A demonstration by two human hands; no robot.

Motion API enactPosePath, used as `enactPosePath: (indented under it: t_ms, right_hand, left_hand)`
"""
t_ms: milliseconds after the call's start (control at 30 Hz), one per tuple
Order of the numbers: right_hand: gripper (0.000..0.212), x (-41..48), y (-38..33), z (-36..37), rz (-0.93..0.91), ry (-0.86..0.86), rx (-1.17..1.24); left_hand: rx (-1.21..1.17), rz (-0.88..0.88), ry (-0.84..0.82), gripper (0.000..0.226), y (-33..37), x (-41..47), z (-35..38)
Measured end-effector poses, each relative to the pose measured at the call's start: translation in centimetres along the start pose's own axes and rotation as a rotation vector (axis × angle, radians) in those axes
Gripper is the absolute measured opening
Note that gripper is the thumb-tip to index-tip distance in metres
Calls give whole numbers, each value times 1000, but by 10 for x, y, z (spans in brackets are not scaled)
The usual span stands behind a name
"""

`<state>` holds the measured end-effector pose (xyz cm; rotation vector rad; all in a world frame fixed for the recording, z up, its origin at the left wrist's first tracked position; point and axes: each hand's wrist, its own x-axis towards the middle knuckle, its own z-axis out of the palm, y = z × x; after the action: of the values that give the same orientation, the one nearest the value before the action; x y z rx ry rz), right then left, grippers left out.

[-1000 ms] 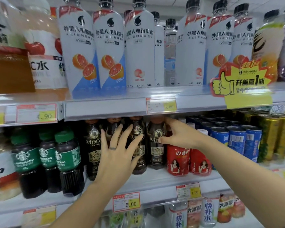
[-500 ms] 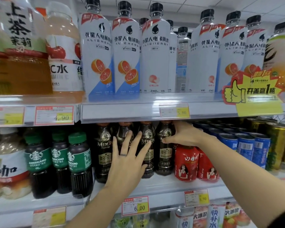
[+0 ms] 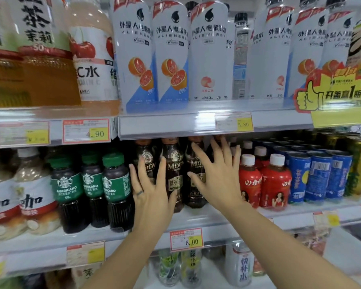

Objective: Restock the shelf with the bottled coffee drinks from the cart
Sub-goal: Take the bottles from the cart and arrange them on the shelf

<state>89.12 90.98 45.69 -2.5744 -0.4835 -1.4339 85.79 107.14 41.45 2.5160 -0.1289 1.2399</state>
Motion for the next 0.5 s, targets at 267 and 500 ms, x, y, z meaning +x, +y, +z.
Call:
enactPosePath:
  t_ms: [267, 500]
  right_hand:
    - [70, 0, 3, 9, -3, 19, 41]
    - [69, -1, 6, 10, -4, -2, 74]
  left_hand:
    - [9, -10, 29, 94, 5, 3, 4]
    - [38, -12, 60, 93, 11, 3, 9]
